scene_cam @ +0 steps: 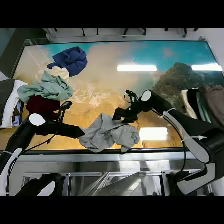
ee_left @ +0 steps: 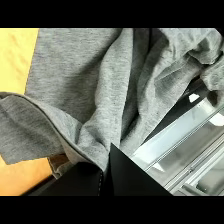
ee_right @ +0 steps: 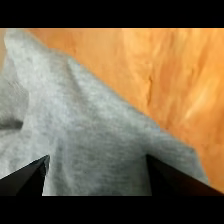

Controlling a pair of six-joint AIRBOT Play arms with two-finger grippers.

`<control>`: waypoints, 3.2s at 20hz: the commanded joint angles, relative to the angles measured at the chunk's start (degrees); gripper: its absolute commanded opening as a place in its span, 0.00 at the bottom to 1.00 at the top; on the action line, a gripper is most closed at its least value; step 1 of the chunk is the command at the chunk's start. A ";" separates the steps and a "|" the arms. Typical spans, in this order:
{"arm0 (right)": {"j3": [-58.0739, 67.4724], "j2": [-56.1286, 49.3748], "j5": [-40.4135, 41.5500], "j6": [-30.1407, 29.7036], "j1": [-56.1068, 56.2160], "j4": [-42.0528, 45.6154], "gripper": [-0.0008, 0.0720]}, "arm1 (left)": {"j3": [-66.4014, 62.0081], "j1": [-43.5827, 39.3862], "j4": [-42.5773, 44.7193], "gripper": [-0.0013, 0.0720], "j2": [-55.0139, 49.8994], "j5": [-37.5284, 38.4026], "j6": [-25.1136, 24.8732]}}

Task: Fold the shirts.

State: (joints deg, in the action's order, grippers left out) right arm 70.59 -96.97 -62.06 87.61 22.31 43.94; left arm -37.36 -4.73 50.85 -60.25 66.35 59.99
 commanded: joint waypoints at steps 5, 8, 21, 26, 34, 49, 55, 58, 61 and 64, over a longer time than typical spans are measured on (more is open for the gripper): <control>0.46 -1.25 -0.07 -4.96 2.21 -6.40 0.05 | 3.87 1.09 0.09 0.03 2.84 -1.64 0.07; 2.40 3.13 -2.93 -5.60 0.31 -6.67 0.04 | 1.44 1.81 0.09 0.03 2.86 1.51 0.20; 7.08 43.87 -14.19 -0.35 -12.22 13.77 0.04 | -33.79 8.46 0.33 0.03 16.35 10.60 9.57; 19.82 50.16 -24.11 2.49 -12.22 26.49 0.04 | -47.56 8.46 8.11 0.03 23.21 17.51 15.52; 24.59 36.48 -25.29 2.51 -12.17 27.65 0.04 | -24.83 8.46 6.10 0.03 29.57 21.33 18.23; 24.55 -4.11 6.29 -9.29 -12.15 0.39 0.08 | -9.64 8.46 4.96 0.03 -6.58 -5.03 0.46; 26.62 -1.99 -18.12 -9.51 -19.61 7.13 0.98 | -17.46 8.52 5.14 0.03 -18.27 -0.07 -0.33; 25.55 -0.72 -26.10 -7.19 -23.89 15.37 0.97 | -18.23 8.50 5.16 0.03 -19.69 1.20 -1.40; 22.05 -1.44 -20.57 -6.34 -23.61 16.92 0.98 | -17.84 8.52 5.70 0.03 -19.65 2.03 -1.46; 21.05 -5.03 -16.35 -6.88 -21.35 15.93 0.98 | -18.80 8.48 6.60 0.03 -19.65 4.63 -1.44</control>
State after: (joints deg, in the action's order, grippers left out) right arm 92.88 -99.83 -80.73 80.73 -0.03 59.20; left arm -55.44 3.73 56.64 -79.57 68.64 58.78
